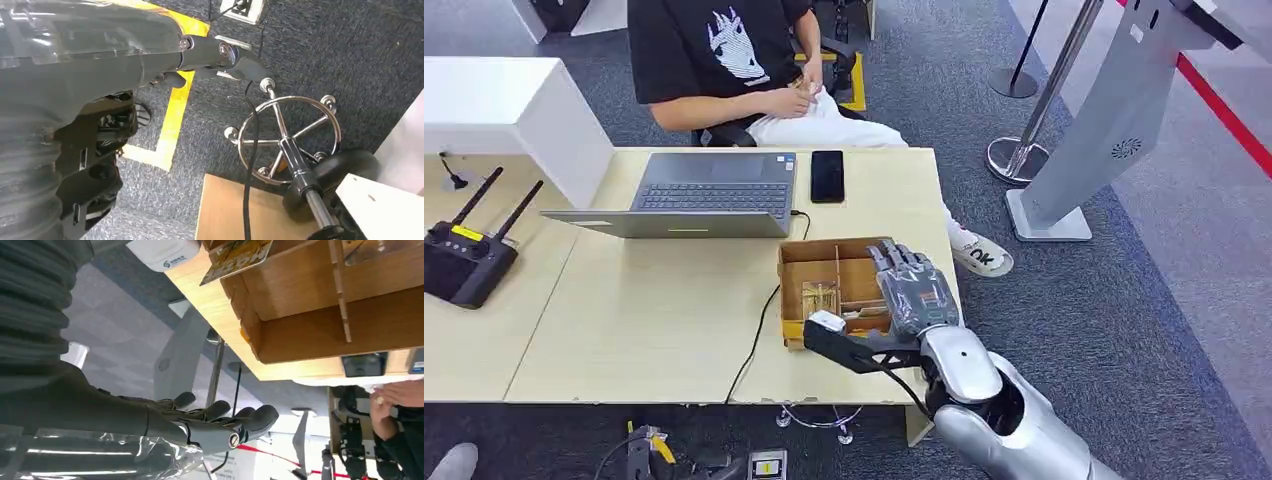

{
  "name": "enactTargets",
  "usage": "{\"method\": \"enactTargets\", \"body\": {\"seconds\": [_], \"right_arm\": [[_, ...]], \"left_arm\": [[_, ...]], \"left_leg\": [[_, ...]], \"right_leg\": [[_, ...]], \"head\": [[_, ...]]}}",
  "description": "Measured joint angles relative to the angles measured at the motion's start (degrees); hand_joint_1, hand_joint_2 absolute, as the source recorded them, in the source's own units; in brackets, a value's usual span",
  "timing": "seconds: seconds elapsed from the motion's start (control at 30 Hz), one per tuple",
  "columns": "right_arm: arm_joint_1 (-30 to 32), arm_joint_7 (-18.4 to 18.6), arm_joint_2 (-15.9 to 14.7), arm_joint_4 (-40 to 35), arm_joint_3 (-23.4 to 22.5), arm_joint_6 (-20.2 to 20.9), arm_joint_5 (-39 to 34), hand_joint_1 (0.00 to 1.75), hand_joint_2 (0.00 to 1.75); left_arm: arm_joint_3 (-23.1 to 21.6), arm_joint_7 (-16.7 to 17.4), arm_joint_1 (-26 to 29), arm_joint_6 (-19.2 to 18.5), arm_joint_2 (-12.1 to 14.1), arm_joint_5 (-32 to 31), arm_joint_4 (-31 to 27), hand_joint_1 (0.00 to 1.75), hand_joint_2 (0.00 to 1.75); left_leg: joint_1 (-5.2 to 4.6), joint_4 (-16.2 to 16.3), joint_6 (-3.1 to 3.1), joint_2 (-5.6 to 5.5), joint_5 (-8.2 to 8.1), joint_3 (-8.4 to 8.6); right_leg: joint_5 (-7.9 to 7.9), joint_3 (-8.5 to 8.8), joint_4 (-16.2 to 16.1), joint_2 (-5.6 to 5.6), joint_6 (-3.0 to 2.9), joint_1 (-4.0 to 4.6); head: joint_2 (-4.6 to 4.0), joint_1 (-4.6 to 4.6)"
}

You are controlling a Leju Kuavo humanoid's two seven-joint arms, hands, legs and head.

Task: Pass the card to the sensor for recognition and then transmit it.

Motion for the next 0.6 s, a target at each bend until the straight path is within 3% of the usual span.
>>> {"method": "enactTargets", "body": {"seconds": [0.2,0.6], "right_arm": [[-0.65,0.15,0.33,3.34,0.59,-0.33,3.52,0.0,1.75],[-0.87,0.09,0.55,8.62,1.01,-0.24,3.96,0.0,1.75]], "left_arm": [[0.02,0.0,0.05,0.07,0.09,0.2,-0.17,0.0,1.75],[0.0,0.5,-0.01,-0.09,0.22,0.2,-0.42,0.0,1.75]], "left_leg": [[0.0,0.0,0.0,0.0,0.01,0.0],[0.0,0.0,0.0,0.0,0.01,0.01]], "right_leg": [[0.0,0.0,0.0,0.0,0.0,0.0],[0.0,-0.01,0.0,0.0,0.0,0.0]], "head": [[0.0,-0.02],[0.0,-0.02]]}}
